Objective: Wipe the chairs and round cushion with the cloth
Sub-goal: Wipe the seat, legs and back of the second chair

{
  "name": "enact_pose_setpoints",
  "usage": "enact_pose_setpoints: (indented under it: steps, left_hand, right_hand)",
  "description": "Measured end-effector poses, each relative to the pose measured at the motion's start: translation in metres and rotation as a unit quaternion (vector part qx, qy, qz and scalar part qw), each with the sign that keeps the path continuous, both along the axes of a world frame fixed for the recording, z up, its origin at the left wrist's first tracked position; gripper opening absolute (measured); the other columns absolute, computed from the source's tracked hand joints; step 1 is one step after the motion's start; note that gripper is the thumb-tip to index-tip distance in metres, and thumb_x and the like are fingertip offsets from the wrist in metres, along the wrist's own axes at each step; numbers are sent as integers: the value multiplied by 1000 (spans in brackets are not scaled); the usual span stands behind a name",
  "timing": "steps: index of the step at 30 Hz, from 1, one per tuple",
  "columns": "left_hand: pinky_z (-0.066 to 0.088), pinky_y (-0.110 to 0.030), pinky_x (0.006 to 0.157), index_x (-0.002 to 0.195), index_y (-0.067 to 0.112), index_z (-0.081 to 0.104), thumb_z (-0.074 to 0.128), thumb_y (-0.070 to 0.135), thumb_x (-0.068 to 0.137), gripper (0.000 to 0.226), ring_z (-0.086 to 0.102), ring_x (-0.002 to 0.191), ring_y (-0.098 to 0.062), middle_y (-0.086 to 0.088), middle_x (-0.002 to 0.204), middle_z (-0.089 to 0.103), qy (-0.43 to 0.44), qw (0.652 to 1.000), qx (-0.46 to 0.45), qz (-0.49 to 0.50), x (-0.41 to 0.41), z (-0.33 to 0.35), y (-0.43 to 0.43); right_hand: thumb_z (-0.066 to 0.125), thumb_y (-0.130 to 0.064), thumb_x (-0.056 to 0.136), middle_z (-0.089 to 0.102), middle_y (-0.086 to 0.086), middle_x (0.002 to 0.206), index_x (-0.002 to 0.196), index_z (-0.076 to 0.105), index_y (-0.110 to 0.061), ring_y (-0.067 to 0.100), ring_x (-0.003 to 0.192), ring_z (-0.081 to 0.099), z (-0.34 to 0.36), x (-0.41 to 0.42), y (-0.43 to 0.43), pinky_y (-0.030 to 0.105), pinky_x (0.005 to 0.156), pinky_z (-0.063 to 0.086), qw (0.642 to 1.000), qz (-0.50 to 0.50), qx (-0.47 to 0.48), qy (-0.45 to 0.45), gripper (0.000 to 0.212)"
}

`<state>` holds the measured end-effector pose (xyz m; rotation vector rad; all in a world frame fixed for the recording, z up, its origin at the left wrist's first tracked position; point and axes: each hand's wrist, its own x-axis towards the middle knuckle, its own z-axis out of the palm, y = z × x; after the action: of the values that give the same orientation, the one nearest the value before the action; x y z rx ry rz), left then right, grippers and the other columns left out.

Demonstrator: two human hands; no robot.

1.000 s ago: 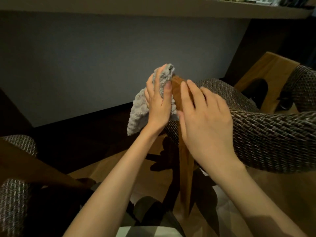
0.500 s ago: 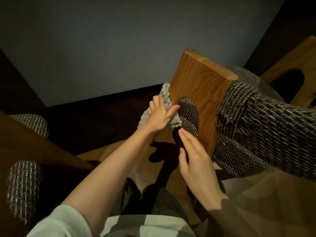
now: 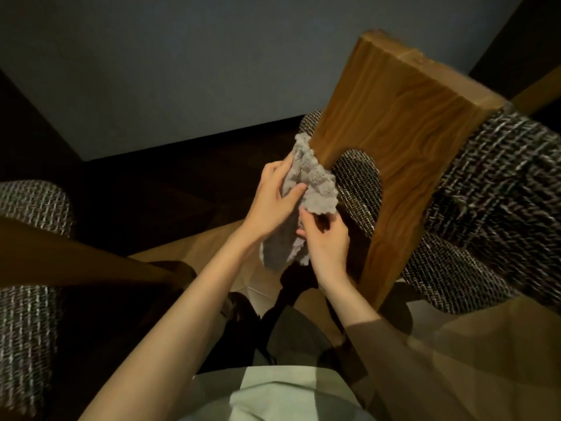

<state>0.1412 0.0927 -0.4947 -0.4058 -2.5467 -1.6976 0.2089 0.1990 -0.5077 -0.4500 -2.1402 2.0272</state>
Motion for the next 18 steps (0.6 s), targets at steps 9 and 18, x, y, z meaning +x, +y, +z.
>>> enact_pose_setpoints:
  steps: [9, 18]
  left_hand:
    - [39, -19, 82, 101, 26, 65, 76, 26, 78, 25, 45, 90, -11, -2, 96, 45, 134, 963, 58, 227, -15, 17, 5]
    - [45, -41, 103, 132, 10, 52, 62, 8, 89, 45, 52, 123, -15, -5, 131, 55, 132, 988, 63, 52, -4, 14, 8]
  right_hand:
    - [64, -14, 91, 58, -6, 53, 79, 65, -10, 7, 44, 52, 10, -26, -20, 24, 52, 51, 958, -181, -223, 14, 13]
    - [69, -8, 86, 73, 0, 90, 97, 67, -16, 7, 84, 71, 6, -23, -23, 22, 76, 57, 906, -244, -345, 6, 14]
